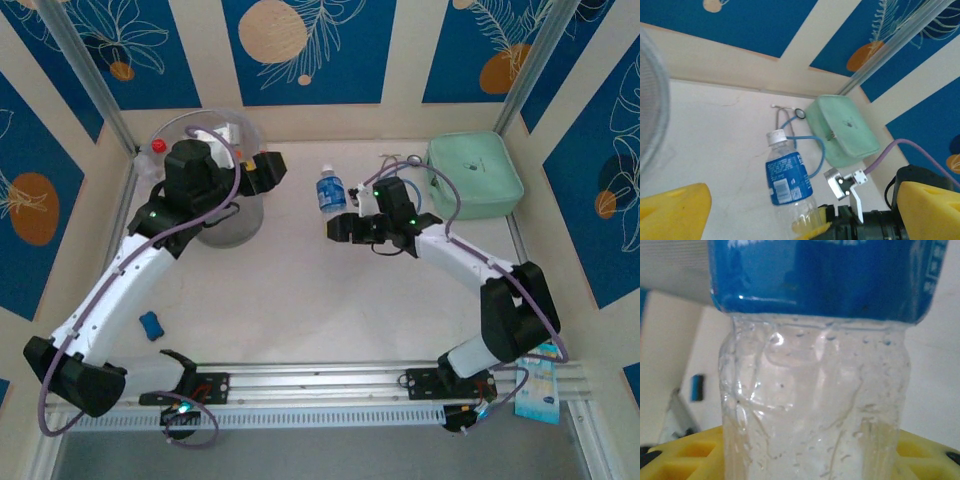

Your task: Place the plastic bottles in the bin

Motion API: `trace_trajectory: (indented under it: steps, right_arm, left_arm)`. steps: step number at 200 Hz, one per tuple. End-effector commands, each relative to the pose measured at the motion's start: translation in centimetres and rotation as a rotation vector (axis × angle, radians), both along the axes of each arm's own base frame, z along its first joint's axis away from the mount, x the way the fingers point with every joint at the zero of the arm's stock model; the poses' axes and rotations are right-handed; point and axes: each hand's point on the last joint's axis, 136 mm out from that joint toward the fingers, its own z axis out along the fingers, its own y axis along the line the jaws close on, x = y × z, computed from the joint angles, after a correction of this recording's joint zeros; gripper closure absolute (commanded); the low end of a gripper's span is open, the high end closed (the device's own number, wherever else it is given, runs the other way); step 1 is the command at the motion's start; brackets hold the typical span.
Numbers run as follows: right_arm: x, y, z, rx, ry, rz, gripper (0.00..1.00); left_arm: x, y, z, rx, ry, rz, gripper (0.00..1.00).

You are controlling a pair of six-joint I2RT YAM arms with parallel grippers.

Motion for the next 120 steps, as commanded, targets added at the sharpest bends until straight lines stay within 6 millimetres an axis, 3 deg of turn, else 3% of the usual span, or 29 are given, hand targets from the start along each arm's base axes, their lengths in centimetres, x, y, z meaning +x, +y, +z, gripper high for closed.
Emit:
trace_trajectory:
  steps: [1, 30, 88, 120]
  right_arm:
    - [-3.3, 2.3, 3.2, 0.198, -0.103, 0.259, 0.65]
    - [-5.4, 3.1, 5.3, 0.270, -0.233, 0.328, 0.93]
    - [-6.1, 4.4, 7.7, 0.256, -0.385, 0.349, 0.98]
    - [-5.9, 4.8, 7.8, 0.238, -0.410, 0.345, 0.99]
  left_arm:
    - [0.4, -1.9, -0.3, -0.045, 0.009, -0.067, 0.03]
    - [1.0, -2.9, -3.0, -0.002, 0.074, -0.081, 0.00]
    - [0.8, -6.0, -7.4, 0.031, 0.167, -0.147, 0.01]
    - [0.1, -7.7, -8.3, -0.012, 0.194, -0.203, 0.17]
